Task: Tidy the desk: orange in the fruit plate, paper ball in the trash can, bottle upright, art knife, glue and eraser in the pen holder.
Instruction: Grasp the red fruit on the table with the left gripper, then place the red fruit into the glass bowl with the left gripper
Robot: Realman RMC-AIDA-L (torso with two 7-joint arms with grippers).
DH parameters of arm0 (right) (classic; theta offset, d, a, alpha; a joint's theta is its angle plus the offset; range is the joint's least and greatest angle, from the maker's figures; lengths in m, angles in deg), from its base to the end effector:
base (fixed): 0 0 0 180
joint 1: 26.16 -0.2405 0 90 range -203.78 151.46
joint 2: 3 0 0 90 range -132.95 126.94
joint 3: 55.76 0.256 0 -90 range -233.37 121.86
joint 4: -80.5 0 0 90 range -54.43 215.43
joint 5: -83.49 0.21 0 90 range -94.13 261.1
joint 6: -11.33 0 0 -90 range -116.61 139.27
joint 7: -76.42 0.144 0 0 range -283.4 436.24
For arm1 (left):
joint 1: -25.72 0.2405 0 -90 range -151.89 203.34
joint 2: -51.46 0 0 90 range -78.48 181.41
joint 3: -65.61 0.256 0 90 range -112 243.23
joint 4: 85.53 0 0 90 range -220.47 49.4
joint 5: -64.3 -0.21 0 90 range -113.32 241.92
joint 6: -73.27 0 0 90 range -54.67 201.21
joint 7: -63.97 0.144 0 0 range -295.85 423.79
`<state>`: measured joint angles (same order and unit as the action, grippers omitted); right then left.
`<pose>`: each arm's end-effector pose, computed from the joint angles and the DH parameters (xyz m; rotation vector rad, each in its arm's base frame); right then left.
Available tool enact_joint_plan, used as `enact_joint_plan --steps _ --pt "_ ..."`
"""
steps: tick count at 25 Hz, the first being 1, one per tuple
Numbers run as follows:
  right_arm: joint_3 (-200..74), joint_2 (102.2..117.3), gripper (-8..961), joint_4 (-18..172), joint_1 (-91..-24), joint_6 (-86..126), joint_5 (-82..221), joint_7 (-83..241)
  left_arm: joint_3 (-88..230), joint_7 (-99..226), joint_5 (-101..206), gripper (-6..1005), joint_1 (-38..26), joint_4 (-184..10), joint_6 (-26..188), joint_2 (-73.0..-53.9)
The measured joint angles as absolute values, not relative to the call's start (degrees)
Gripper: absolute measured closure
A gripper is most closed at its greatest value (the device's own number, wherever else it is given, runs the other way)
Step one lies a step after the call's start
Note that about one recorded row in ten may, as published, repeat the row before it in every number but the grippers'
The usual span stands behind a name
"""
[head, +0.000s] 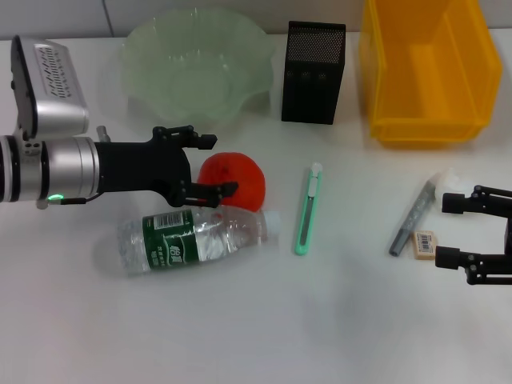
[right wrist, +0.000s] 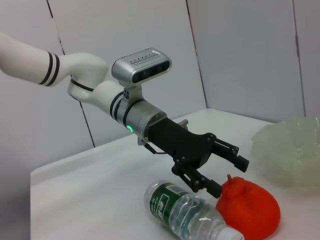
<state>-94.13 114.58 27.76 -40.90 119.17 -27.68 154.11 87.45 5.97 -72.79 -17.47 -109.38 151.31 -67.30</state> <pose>0.2980 0.2475 0.0578 -2.7574 0.5346 0.7429 -0.2572 0.3649 -0.0374 -2.7902 -0.2428 -0.3979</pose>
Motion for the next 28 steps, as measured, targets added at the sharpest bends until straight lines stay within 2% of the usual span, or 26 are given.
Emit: enact_joint_plan --steps 13,23,28 --pt "-94.00 115.12 166 27.85 -41.32 117.48 -29.05 154.18 91.71 6.51 -71.32 171 -18.50 -106.37 144.42 -67.63" --pt "-94.06 115.12 170 28.09 -41.89 116.31 -29.05 154.35 94.14 6.66 -68.00 556 -18.04 -106.74 145.41 -67.49" --pt "-94.02 115.12 172 28.18 -41.91 116.22 -29.05 154.37 94.17 6.74 -64.51 685 -17.33 -107.25 145.90 -67.23"
